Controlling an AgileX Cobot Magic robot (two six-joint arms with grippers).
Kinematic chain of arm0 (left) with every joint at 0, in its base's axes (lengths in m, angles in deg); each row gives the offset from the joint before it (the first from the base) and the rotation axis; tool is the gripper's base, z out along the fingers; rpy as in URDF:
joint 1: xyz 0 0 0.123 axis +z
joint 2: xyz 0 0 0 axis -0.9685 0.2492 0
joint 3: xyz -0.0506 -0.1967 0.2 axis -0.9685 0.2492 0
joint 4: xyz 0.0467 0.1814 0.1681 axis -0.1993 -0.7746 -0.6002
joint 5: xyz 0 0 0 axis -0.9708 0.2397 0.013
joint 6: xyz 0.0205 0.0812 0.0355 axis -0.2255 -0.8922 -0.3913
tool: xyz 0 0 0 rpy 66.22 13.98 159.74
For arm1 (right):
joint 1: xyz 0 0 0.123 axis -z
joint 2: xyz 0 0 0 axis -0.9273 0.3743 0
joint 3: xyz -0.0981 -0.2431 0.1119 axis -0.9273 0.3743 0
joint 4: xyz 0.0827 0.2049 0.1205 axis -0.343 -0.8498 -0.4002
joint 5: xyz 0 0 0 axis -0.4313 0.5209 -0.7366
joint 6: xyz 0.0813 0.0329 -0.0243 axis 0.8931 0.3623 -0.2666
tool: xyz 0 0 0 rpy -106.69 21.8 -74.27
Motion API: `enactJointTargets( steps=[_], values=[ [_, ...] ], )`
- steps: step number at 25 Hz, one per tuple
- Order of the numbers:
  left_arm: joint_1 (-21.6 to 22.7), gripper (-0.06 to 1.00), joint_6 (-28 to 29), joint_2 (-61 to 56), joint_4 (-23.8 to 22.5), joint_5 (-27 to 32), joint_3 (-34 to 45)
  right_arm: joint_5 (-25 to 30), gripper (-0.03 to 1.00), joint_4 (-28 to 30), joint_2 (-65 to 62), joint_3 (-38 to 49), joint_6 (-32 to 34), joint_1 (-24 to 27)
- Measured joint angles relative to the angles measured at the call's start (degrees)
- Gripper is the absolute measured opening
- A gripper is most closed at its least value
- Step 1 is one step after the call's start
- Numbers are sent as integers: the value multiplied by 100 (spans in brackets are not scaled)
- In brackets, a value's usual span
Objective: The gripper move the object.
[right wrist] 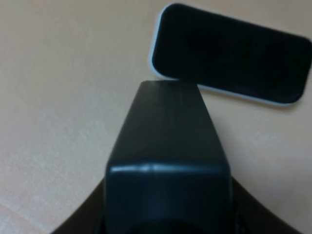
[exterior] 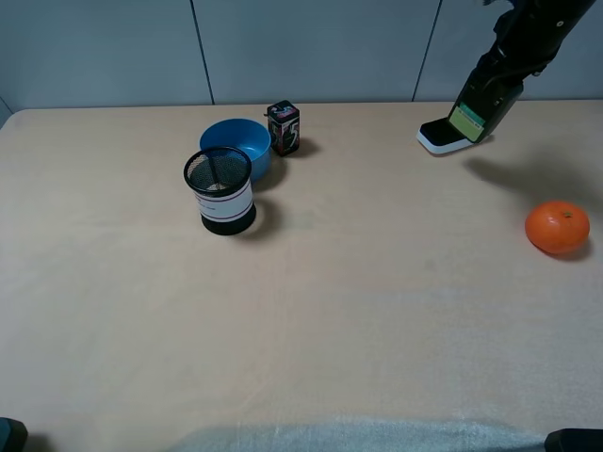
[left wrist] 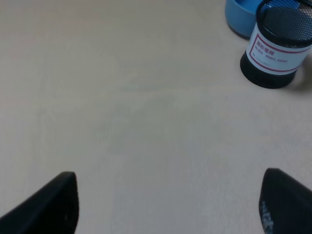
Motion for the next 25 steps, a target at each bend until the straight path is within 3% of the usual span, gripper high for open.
enactJointTargets(
  steps=[25],
  values=[
    [0,75,0,0,0,0,0,237,30,41,862,-402,-48,448]
  ],
)
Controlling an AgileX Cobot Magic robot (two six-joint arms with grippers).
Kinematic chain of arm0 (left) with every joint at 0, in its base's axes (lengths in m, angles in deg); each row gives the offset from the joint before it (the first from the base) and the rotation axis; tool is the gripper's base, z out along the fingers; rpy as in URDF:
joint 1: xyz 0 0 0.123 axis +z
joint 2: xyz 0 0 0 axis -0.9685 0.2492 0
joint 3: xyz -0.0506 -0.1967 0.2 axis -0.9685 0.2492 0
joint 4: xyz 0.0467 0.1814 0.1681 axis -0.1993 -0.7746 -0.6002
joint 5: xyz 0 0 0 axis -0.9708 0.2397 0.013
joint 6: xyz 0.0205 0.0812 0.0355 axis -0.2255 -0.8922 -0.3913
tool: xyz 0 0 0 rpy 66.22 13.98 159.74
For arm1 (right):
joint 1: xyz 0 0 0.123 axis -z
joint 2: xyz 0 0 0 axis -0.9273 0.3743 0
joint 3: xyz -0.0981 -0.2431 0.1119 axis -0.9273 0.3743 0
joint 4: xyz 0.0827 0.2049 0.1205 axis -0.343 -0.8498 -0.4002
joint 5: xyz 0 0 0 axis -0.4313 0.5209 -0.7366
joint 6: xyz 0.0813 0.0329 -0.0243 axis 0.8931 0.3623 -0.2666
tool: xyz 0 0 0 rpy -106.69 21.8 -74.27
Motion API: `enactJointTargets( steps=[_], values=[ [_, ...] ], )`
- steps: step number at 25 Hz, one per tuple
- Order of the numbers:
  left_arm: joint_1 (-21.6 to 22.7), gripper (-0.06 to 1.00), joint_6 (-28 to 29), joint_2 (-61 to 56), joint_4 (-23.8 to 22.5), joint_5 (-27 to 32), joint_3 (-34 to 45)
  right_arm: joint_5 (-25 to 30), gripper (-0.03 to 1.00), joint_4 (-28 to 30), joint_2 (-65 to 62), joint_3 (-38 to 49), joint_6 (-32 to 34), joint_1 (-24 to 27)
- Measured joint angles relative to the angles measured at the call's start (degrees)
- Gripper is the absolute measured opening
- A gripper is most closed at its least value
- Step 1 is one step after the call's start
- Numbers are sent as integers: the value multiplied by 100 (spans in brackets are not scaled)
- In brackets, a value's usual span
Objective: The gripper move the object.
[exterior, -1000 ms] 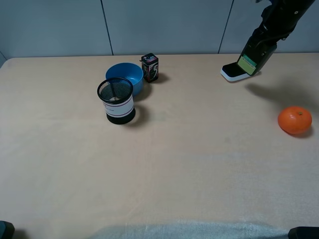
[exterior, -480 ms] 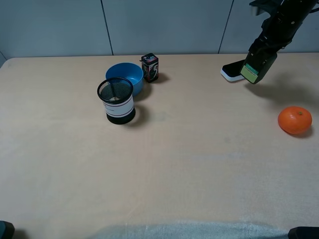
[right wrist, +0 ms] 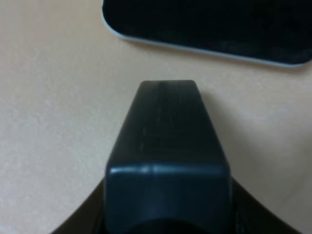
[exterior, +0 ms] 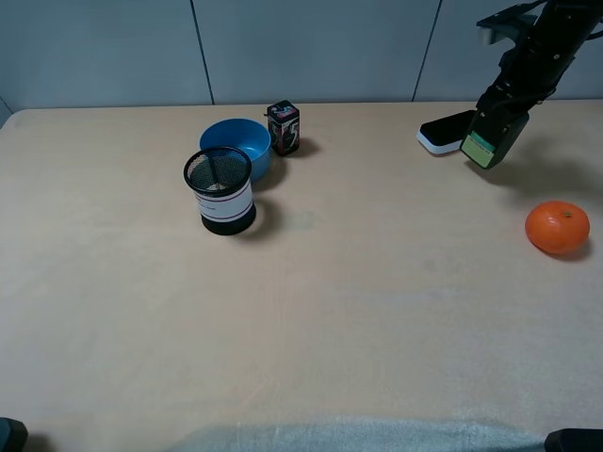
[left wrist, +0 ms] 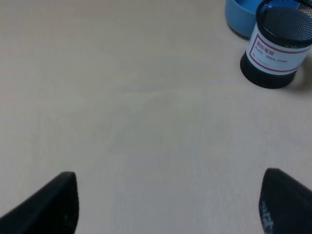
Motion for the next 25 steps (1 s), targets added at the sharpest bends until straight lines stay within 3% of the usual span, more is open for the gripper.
enactJointTargets(
  steps=[25],
  values=[
    [0,75,0,0,0,0,0,-45,30,174,164,-182,-14,82]
  ],
)
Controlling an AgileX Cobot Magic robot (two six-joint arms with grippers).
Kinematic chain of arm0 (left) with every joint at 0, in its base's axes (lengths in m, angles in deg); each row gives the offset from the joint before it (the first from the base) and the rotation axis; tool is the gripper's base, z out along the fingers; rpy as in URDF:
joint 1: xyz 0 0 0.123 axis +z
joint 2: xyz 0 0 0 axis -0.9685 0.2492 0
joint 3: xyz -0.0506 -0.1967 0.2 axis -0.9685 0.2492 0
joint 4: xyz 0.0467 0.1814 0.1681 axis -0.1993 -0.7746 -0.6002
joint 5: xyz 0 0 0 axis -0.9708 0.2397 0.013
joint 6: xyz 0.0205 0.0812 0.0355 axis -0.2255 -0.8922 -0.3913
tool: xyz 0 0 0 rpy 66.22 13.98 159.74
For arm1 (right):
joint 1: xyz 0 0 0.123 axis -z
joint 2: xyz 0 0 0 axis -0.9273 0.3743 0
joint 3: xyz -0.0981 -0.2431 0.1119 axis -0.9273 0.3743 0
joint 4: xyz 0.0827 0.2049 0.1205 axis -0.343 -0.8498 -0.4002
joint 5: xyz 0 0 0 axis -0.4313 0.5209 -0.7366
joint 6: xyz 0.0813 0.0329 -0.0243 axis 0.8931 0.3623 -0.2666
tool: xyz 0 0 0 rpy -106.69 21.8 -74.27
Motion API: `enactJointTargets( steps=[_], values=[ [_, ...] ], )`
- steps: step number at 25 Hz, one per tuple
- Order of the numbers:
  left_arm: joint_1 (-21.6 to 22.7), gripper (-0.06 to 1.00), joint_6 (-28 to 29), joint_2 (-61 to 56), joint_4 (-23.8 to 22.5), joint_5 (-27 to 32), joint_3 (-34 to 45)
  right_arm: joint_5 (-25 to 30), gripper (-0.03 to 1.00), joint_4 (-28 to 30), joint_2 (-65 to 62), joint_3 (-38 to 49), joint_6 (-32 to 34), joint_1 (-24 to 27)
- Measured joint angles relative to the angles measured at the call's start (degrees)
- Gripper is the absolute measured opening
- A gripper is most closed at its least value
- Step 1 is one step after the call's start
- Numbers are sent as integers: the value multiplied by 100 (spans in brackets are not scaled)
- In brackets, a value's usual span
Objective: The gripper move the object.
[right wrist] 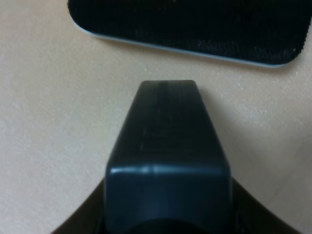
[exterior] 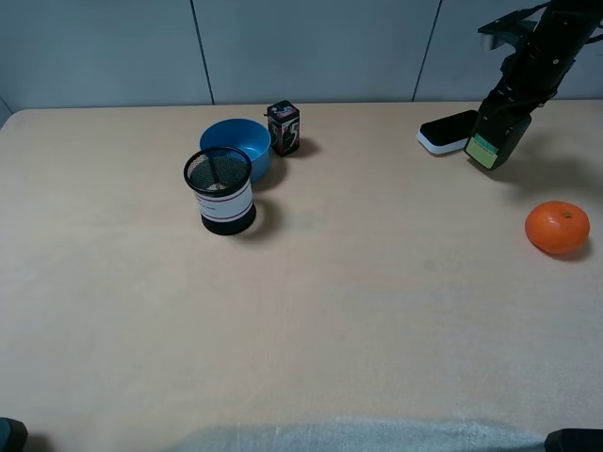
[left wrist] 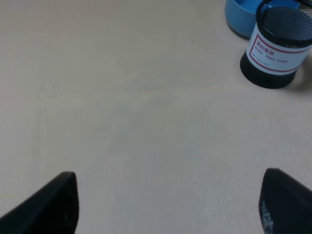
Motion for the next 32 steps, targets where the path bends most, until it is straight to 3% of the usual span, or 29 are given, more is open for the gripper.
enactJointTargets(
  steps=[32],
  values=[
    [0,75,0,0,0,0,0,2,30,-184,96,10,0,0]
  ],
)
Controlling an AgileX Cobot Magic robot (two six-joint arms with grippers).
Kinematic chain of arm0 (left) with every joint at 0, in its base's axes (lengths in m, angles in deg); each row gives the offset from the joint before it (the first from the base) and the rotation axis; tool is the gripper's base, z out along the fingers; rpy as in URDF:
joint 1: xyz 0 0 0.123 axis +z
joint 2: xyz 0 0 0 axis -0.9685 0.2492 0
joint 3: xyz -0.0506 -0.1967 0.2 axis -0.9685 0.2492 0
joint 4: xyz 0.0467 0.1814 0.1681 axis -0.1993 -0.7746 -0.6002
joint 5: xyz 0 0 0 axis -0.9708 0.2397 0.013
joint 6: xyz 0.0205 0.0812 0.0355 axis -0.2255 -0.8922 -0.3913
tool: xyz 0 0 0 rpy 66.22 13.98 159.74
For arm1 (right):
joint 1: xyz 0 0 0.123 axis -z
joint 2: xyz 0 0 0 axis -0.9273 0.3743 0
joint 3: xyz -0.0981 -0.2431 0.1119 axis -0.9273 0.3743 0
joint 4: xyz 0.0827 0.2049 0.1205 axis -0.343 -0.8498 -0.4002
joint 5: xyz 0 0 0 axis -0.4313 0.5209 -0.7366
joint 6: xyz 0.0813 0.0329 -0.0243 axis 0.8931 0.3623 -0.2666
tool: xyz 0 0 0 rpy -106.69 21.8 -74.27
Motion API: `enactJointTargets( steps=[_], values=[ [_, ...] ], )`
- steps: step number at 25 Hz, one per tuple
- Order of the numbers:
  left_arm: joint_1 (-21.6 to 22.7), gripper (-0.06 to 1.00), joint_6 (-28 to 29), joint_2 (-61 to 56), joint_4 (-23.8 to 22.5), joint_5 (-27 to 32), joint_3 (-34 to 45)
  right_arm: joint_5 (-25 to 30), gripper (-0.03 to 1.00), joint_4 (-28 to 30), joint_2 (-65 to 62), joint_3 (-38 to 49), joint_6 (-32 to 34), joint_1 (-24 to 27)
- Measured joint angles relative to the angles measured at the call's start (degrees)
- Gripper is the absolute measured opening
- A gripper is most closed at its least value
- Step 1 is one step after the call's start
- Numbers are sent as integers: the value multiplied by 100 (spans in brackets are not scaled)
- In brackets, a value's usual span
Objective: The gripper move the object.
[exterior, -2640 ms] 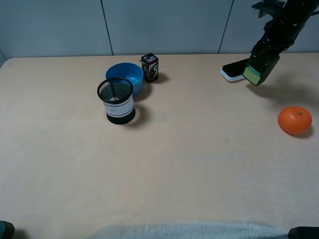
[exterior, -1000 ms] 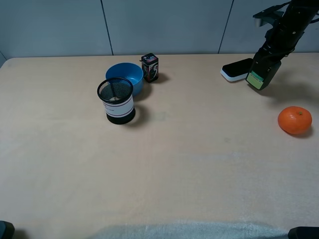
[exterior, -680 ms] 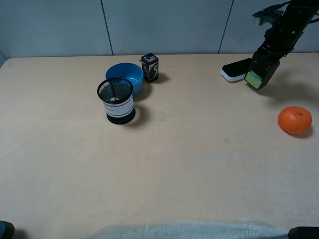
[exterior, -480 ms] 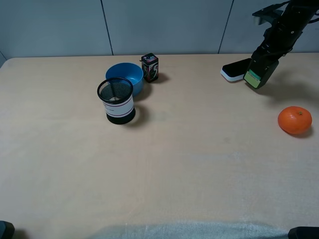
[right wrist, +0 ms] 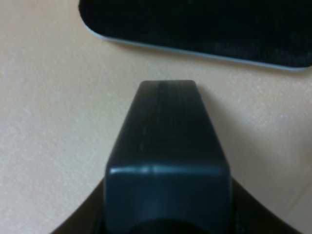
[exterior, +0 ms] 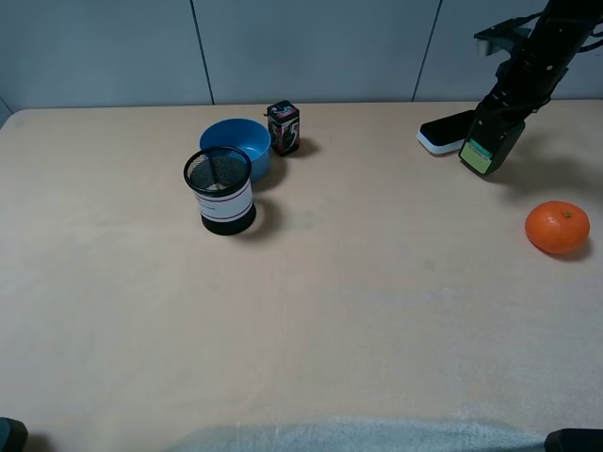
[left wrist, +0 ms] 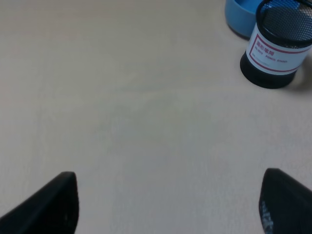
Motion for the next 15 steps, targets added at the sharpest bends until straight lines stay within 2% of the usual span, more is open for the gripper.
enactJointTargets(
  steps=[3,8,15],
  values=[
    [0,75,0,0,0,0,0,6,34,0,0,0,0,0],
    [0,75,0,0,0,0,0,-28,50,-5,0,0,30,0],
    [0,75,0,0,0,0,0,-88,54,-5,0,0,158,0]
  ],
)
